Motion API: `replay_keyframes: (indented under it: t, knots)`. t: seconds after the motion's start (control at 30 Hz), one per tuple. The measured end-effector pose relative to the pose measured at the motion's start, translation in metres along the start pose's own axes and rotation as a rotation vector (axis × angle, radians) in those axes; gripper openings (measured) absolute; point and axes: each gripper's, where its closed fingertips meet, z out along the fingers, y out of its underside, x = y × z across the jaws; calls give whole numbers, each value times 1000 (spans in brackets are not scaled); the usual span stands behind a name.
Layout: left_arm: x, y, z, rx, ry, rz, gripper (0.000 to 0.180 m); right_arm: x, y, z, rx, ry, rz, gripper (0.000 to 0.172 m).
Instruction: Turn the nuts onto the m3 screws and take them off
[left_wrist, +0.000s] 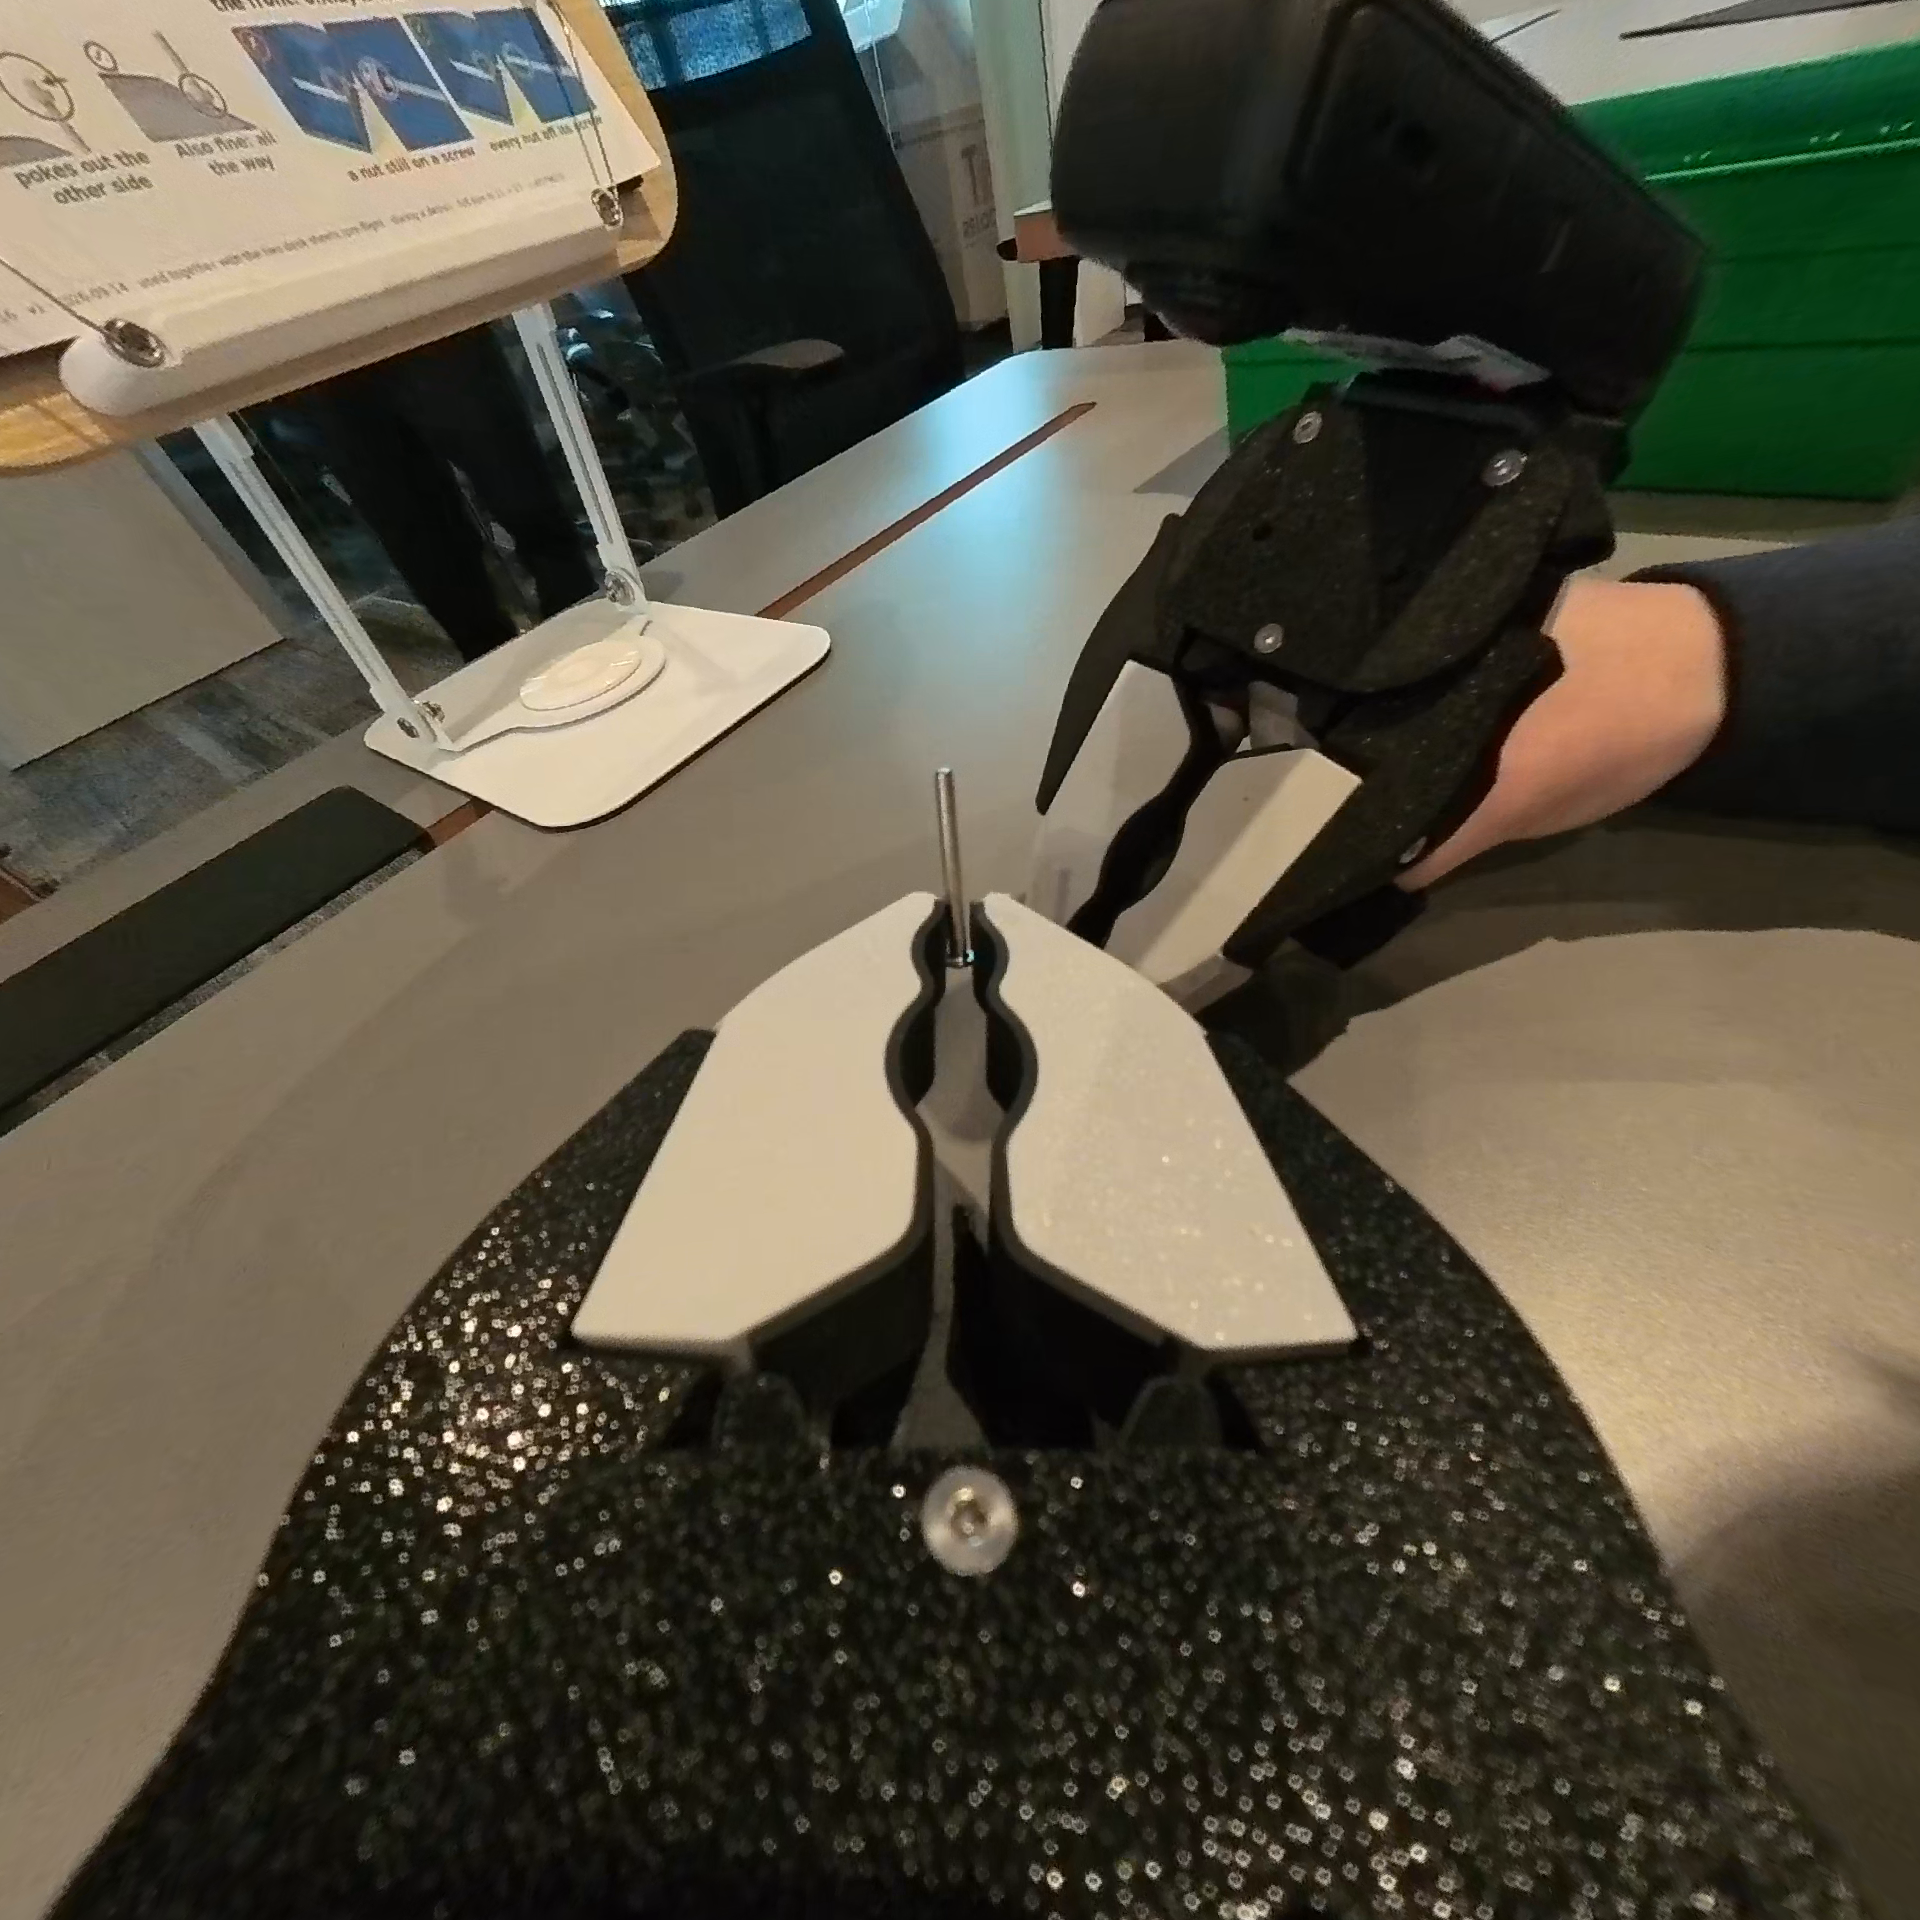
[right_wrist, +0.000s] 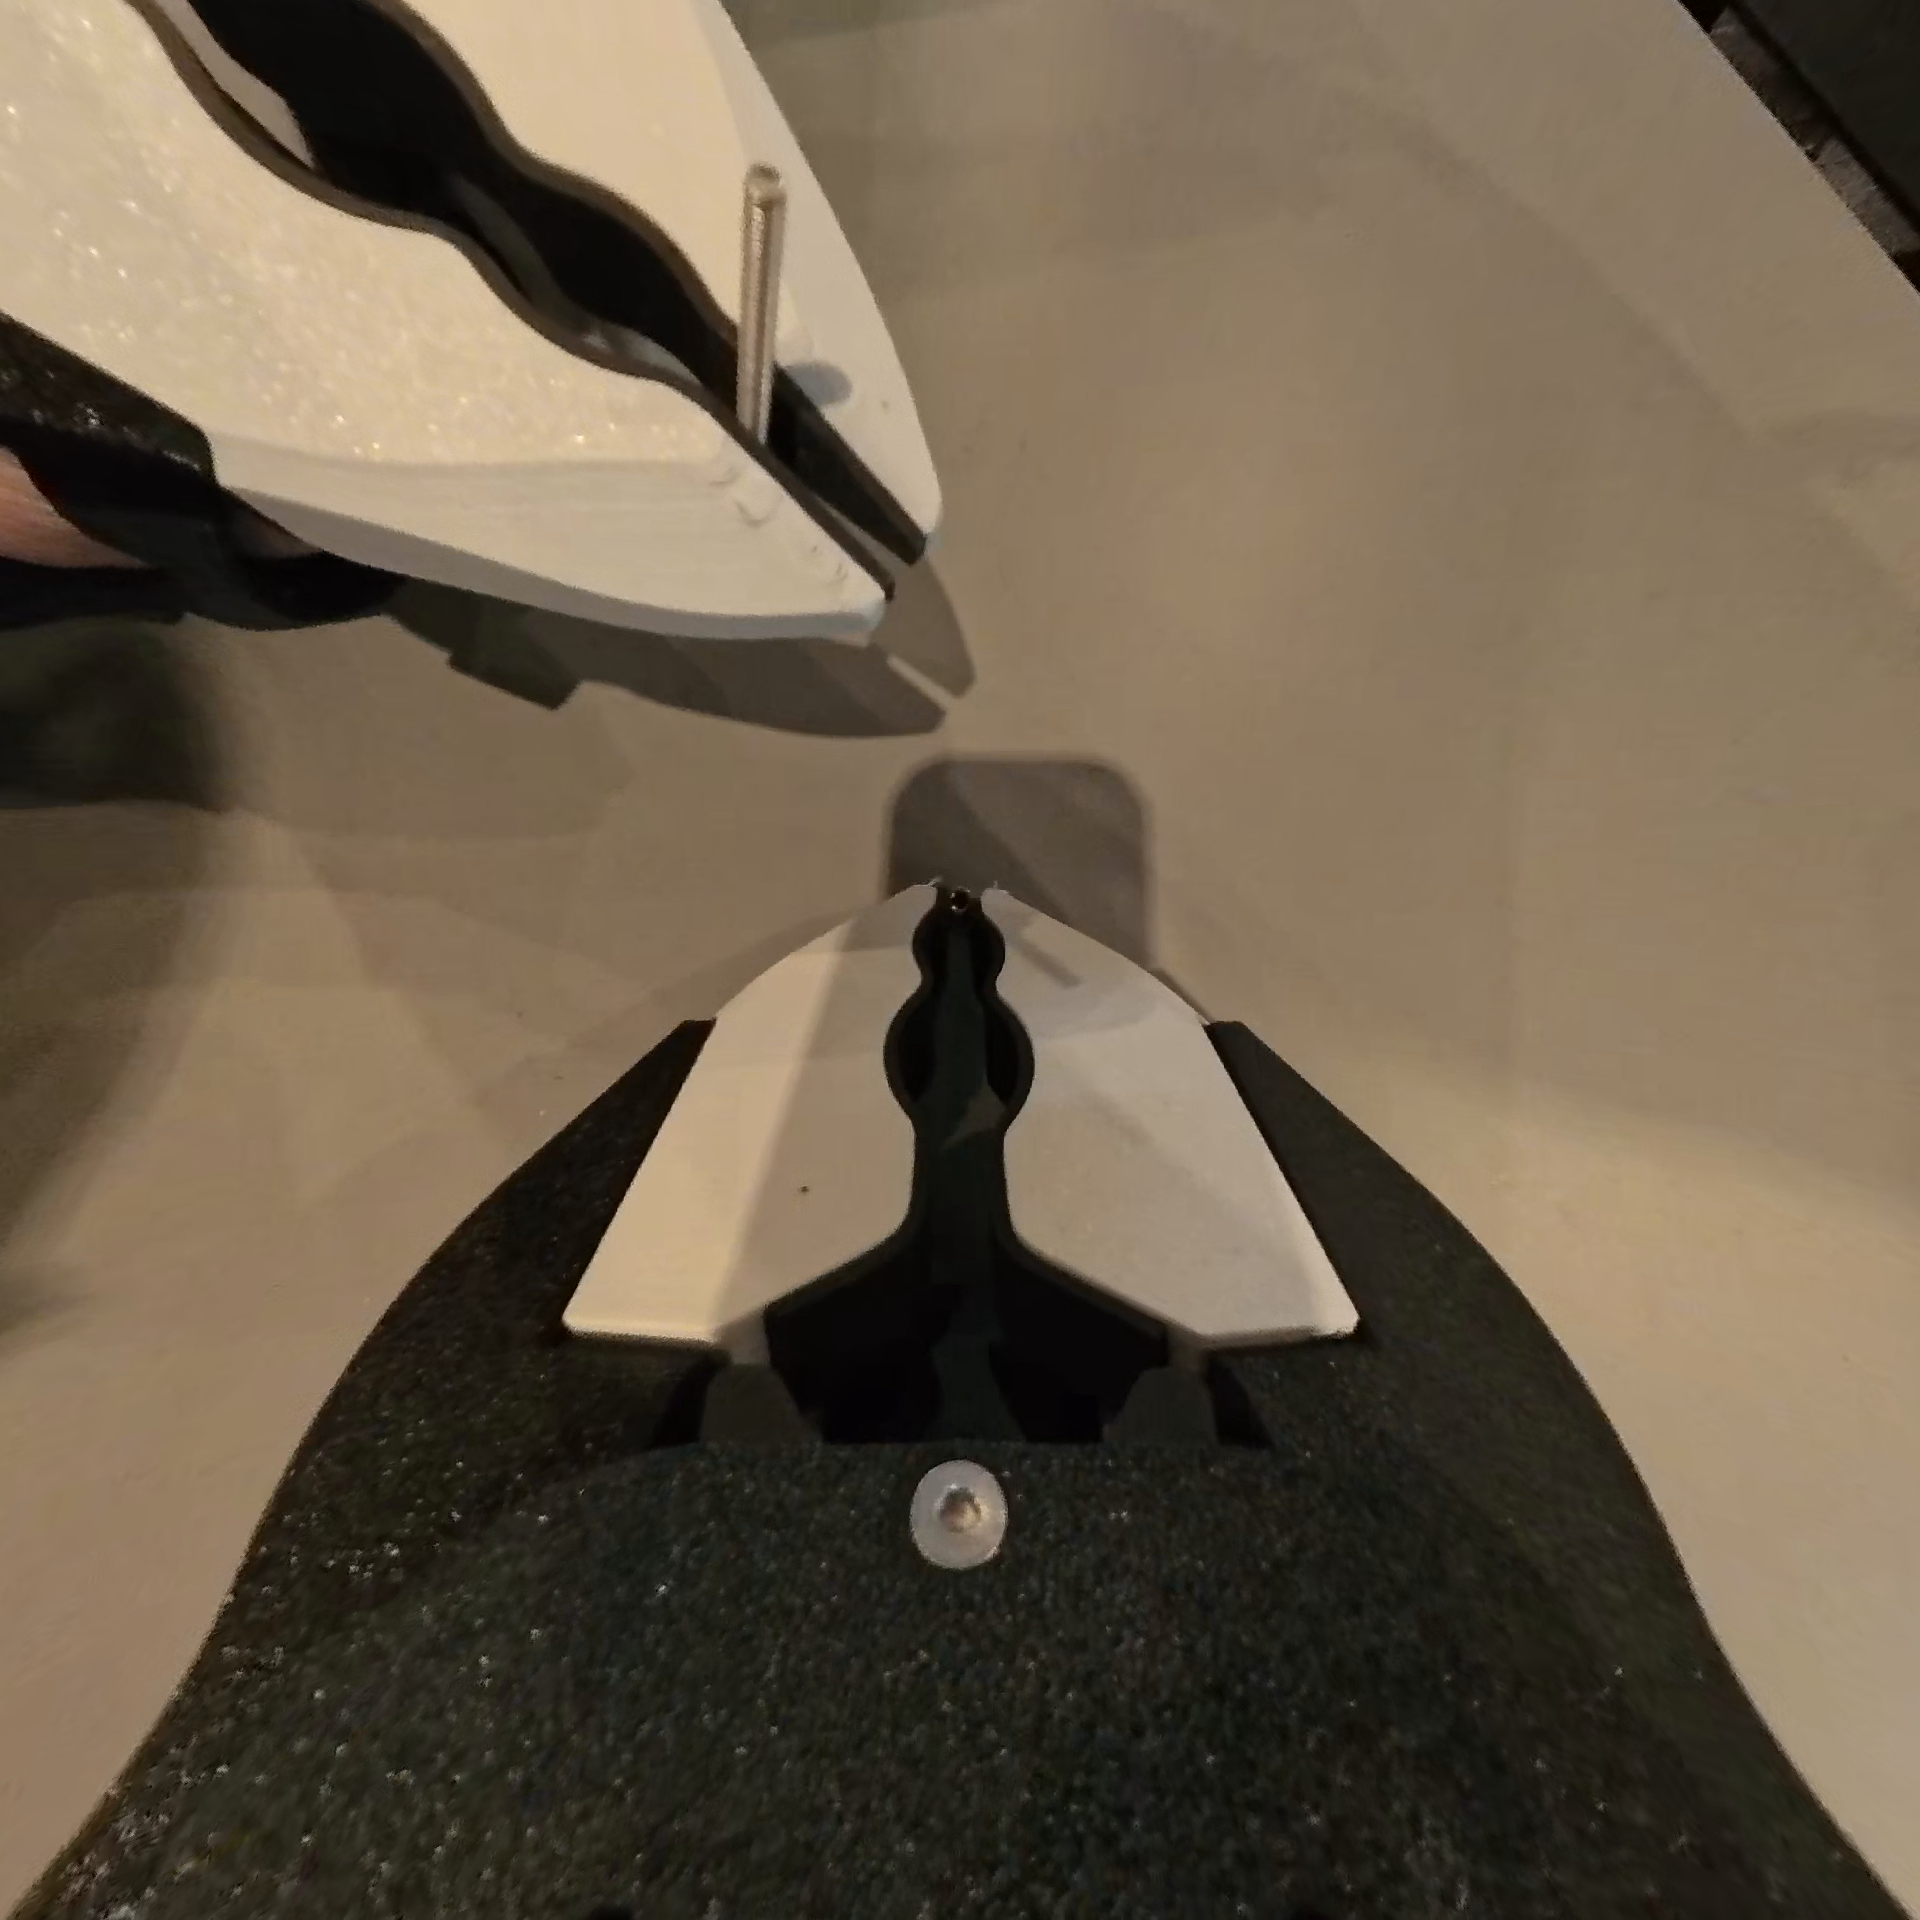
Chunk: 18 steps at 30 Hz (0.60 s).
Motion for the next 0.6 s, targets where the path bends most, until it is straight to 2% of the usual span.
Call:
replay_keyframes:
  t: [0.17,0.33,0.47,0.6]
  knots:
    - [0,0,0,0,-1,0,4,2,-1,-1,12,14,-3,2]
    - [0,0,0,2,-1,-2,4,8,-11,-10,109,37,-6,0]
    - [-1,-1,-1,5,-9,-6,4,1,-11,-11,112,-30,-6,1]
    - [-15,1,-6,3,-86,-55,4,-23,-12,-8,102,-162,-91,15]
